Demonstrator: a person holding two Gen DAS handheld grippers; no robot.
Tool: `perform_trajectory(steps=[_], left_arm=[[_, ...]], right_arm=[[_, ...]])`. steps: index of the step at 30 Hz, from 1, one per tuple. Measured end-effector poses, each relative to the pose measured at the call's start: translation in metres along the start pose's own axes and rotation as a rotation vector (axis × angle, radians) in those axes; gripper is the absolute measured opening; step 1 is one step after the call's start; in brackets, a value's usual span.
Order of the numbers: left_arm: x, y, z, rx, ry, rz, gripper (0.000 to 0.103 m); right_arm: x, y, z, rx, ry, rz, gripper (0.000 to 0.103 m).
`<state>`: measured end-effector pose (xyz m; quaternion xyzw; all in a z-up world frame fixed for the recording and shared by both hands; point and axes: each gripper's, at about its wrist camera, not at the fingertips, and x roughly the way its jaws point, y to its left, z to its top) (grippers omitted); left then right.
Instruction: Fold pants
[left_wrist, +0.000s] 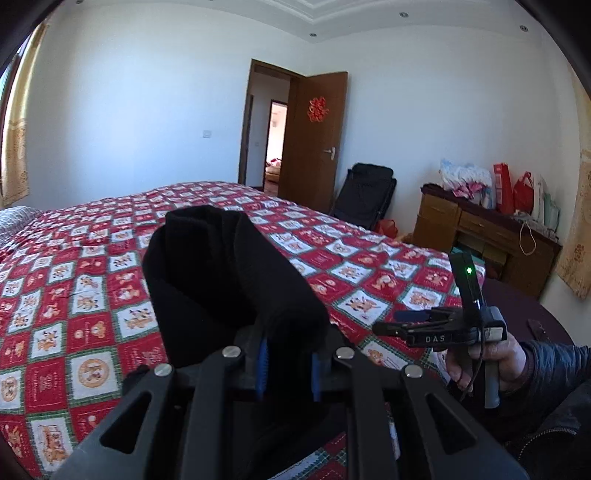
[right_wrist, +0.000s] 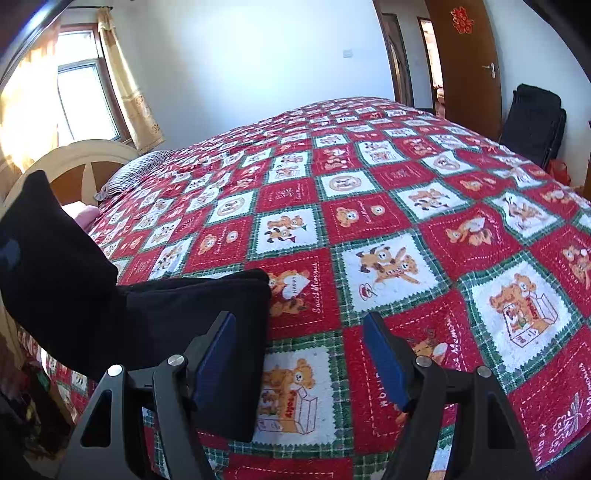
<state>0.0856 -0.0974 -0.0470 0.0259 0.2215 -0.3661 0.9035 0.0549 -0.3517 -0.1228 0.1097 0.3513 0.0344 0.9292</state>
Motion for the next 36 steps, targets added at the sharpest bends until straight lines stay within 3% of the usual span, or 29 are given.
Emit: perform_trajectory(steps=[7,12,16,17,20,25,31,34,35,36], left_arm=[[0.065,-0.039,-0.026,0.096,0.178,-0.06,0.018],[0.092,-0.055,-0.042,0.133,0.247,-0.038,0.022],[0.079,-0.063,-0.041,0.13,0.222,-0.1,0.045],[0.071,-0.066,-0.039,0.145,0.199,-0.104,0.056],[0.048,-0.067,-0.037,0.167,0.127,-0.091,0.072],[0.022,-0.027,-0.042,0.091,0.058,0.059,0.092],[0.015,0.046,-0.062,-0.108,0.084,0.246,0.093],[0.016,0.06,-0.075,-0.159,0.097,0.285,0.094],[0.019,0.062,-0.079,-0.161,0.103,0.299,0.099],[0.02,0.063,-0.083,-0.16,0.108,0.314,0.101]], right_arm=[[0.008,-0.019,0.002,0.072,0.007,-0.009,0.073],[0.007,-0.028,0.002,0.104,-0.005,-0.025,0.073],[0.007,-0.036,0.002,0.131,-0.011,-0.03,0.073],[0.007,-0.037,0.002,0.135,-0.01,-0.031,0.073],[0.006,-0.037,0.001,0.147,-0.007,-0.012,0.073],[-0.001,-0.01,0.005,0.104,-0.008,0.106,0.073],[0.008,0.041,0.014,0.044,0.019,0.204,0.073],[0.015,0.068,0.01,-0.042,0.066,0.208,0.073],[0.019,0.074,0.007,-0.075,0.087,0.179,0.073],[0.021,0.077,0.003,-0.095,0.104,0.135,0.063]])
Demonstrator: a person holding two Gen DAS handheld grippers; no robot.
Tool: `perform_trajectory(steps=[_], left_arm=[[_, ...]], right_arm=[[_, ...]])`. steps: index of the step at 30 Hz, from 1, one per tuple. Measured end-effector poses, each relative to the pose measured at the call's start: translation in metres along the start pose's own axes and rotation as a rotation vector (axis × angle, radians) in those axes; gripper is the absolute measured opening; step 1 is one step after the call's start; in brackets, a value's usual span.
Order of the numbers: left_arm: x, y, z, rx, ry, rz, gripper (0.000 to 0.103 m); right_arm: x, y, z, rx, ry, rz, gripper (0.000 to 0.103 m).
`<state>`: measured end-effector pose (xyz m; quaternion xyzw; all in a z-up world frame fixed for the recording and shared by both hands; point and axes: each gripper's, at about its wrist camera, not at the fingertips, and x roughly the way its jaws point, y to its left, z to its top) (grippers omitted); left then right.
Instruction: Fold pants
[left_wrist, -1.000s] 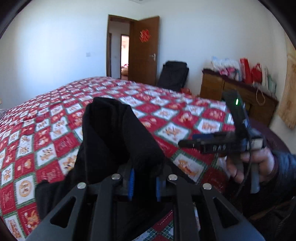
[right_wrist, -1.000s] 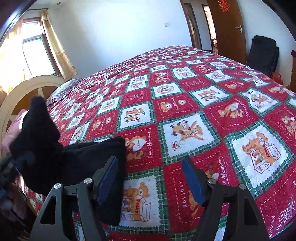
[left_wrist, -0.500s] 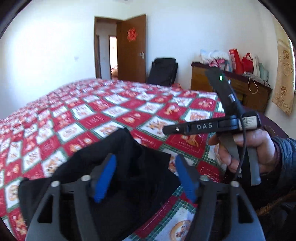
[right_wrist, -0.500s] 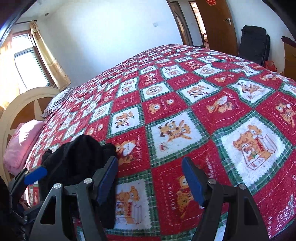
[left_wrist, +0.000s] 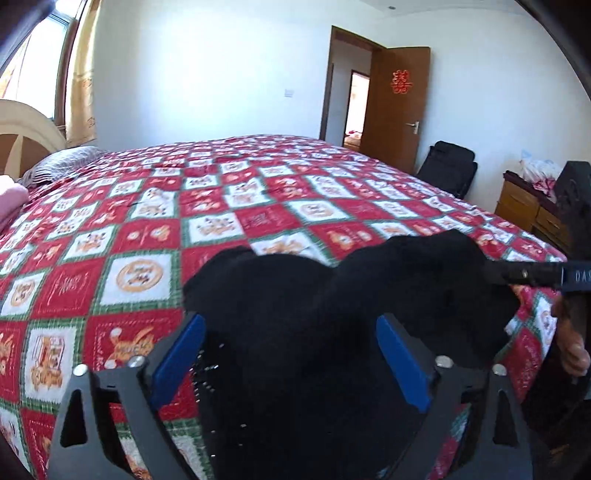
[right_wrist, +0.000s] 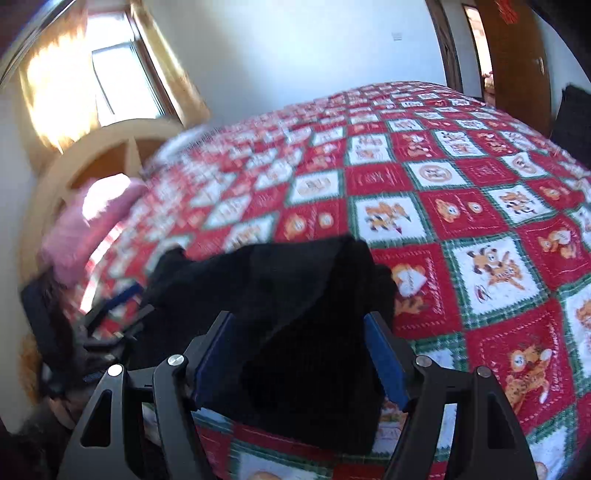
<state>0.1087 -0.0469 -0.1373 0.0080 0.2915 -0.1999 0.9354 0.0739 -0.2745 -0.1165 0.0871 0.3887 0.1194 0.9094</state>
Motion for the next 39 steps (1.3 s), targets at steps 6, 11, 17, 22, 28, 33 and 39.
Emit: perform_trajectory(steps=[6,11,17,22,28,33,39], left_arm=[[0.026,0.021,-0.015,-0.035,0.106,0.049,0.103],[0.019,0.029,-0.016,-0.083,0.08,0.017,0.103],[-0.006,0.043,-0.001,-0.17,-0.028,-0.024,0.103],[0.019,0.059,0.001,-0.244,0.039,-0.077,0.103],[0.034,0.064,-0.003,-0.313,0.065,-0.153,0.102],[0.043,0.059,0.001,-0.306,0.104,-0.219,0.078],[0.039,0.068,-0.006,-0.373,0.103,-0.295,0.024]], right_arm=[[-0.003,-0.033,-0.012,0.061,0.084,-0.027,0.01],[0.009,-0.061,-0.021,0.08,0.143,-0.126,0.009],[-0.016,-0.047,-0.006,0.089,-0.002,-0.051,0.064],[0.007,-0.05,0.002,0.147,0.067,0.029,0.085],[0.032,-0.072,-0.006,0.257,0.118,0.125,0.084],[0.041,-0.066,-0.006,0.201,0.137,0.142,0.055],[0.036,-0.06,-0.007,0.212,0.109,0.244,0.031]])
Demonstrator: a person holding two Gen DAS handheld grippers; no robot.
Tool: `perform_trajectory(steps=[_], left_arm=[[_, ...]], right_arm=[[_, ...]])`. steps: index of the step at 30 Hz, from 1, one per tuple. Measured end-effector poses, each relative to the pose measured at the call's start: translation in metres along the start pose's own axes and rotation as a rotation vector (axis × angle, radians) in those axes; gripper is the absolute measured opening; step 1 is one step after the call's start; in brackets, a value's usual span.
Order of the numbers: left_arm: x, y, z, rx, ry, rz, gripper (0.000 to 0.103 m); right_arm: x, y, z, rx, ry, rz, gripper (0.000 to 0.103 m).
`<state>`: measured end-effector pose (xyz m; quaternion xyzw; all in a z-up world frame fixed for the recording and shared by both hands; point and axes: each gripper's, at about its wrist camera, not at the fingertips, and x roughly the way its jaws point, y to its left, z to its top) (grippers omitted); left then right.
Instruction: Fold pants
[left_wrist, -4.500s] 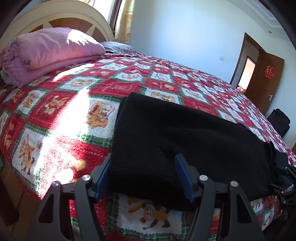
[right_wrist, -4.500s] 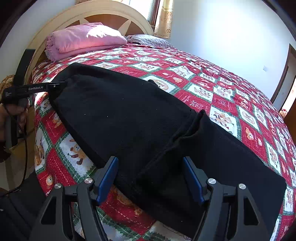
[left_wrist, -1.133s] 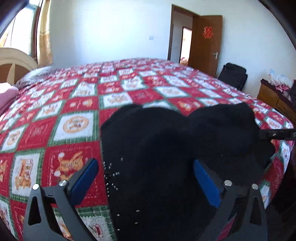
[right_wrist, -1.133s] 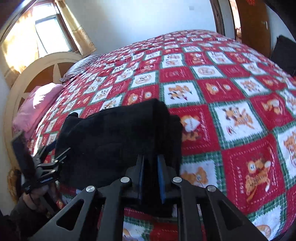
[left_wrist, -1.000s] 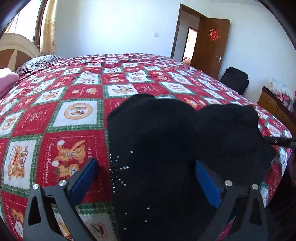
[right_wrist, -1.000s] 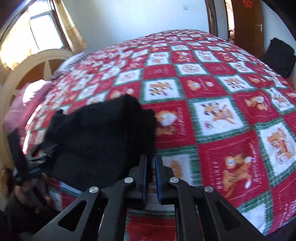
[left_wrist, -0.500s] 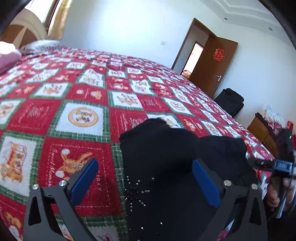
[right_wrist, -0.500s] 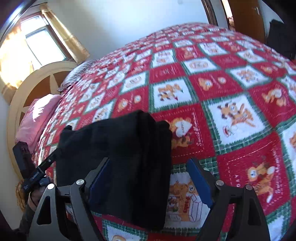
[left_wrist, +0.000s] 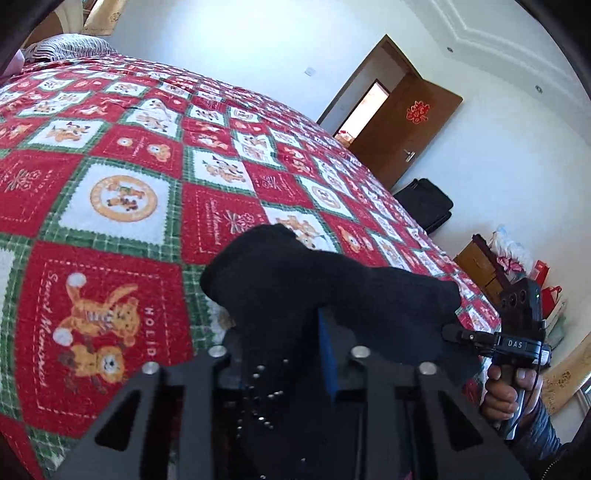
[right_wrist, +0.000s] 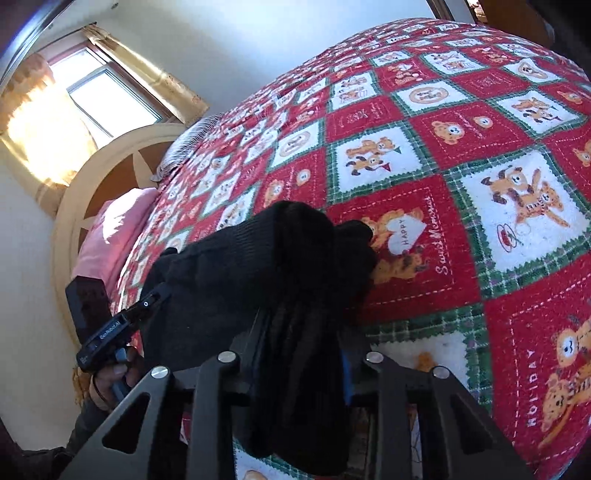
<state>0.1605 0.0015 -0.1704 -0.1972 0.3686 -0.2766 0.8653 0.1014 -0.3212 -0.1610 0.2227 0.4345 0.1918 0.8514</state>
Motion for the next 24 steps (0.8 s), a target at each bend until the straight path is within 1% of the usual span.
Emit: perform_trajectory(steps=[1,4,9,12,14,16,18,21,24], left_arm=[[-0.003,-0.001,0.0,0.003,-0.01,-0.004,0.018],[-0.012,-0.005,0.001,0.013,-0.03,-0.006,0.012],[-0.041,-0.006,0.011,0.028,-0.085,0.009,0.011],[-0.074,0.002,0.02,0.026,-0.151,0.04,0.011],[-0.096,0.011,0.025,0.029,-0.187,0.073,0.011],[-0.12,0.023,0.028,0.035,-0.223,0.131,0.011],[-0.134,0.037,0.029,0.029,-0.241,0.188,0.011],[-0.151,0.063,0.027,-0.002,-0.261,0.262,0.011],[-0.158,0.088,0.022,-0.038,-0.272,0.326,0.011]], right_arm=[[-0.002,0.003,0.0,-0.011,-0.009,0.001,0.03],[-0.009,0.018,0.002,-0.049,-0.033,0.003,0.028],[-0.012,0.048,0.016,-0.122,-0.04,0.033,0.028],[0.0,0.074,0.031,-0.177,-0.027,0.063,0.027],[0.017,0.096,0.043,-0.21,-0.014,0.098,0.027],[0.039,0.119,0.053,-0.243,0.01,0.136,0.027],[0.063,0.139,0.06,-0.264,0.032,0.168,0.027],[0.101,0.169,0.062,-0.29,0.073,0.201,0.027],[0.13,0.186,0.057,-0.305,0.11,0.214,0.027]])
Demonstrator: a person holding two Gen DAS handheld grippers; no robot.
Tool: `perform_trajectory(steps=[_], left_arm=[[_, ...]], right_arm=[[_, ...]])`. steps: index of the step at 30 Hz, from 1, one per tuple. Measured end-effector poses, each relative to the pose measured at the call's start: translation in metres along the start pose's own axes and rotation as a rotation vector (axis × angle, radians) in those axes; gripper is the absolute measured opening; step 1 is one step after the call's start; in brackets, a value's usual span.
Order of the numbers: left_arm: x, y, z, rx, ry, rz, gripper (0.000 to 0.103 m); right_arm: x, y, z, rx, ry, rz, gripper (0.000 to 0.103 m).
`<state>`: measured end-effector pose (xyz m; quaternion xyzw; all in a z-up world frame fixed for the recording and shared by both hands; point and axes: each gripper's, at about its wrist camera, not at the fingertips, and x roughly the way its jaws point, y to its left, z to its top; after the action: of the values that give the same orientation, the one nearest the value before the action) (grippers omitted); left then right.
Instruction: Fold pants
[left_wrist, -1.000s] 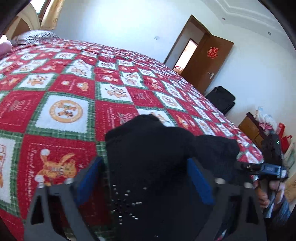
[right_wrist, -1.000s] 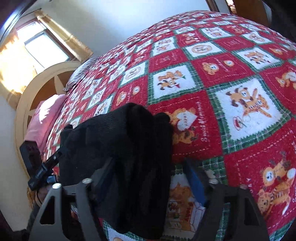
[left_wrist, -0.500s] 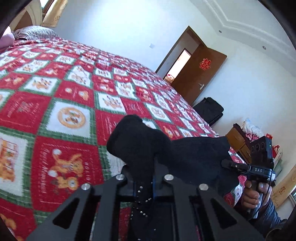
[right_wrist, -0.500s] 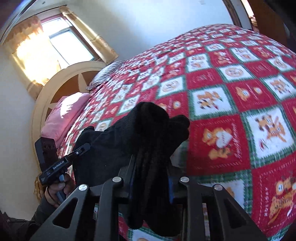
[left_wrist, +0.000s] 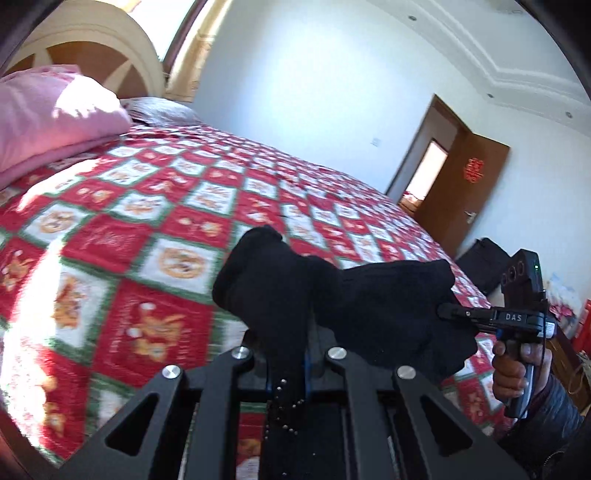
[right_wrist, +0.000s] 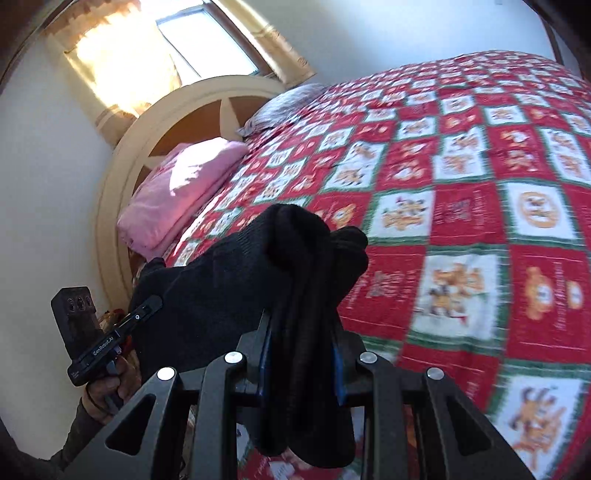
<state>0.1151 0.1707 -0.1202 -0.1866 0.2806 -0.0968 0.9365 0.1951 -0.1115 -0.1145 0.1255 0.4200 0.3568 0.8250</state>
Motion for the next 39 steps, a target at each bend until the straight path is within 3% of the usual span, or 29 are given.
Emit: perform_trajectory(steps=[4,10,12,16,20,23,31,39], left_arm=[[0.011,0.018,-0.008,-0.01,0.023,0.051,0.011],[0.02,0.021,-0.016,0.029,0.036,0.098,0.014],[0.017,0.021,-0.017,0.036,0.032,0.117,0.021],[0.019,0.028,-0.022,0.022,0.034,0.163,0.044],[0.021,0.035,-0.025,0.018,0.036,0.187,0.058],[0.02,0.038,-0.026,0.013,0.034,0.195,0.062],[0.018,0.037,-0.027,0.037,0.023,0.237,0.074],[0.017,0.037,-0.027,0.059,0.018,0.275,0.08]], right_arm=[[0.029,0.006,-0.002,-0.01,0.031,-0.016,0.027],[0.041,-0.003,0.0,0.002,0.053,-0.045,0.027],[0.043,-0.006,0.0,0.005,0.062,-0.052,0.028],[0.049,-0.011,-0.001,0.016,0.074,-0.07,0.029],[0.05,-0.014,-0.004,0.013,0.075,-0.086,0.03],[0.052,-0.017,-0.005,0.019,0.075,-0.1,0.031],[0.051,-0.019,-0.008,0.006,0.054,-0.156,0.049],[0.054,-0.018,-0.008,-0.013,0.057,-0.203,0.053]])
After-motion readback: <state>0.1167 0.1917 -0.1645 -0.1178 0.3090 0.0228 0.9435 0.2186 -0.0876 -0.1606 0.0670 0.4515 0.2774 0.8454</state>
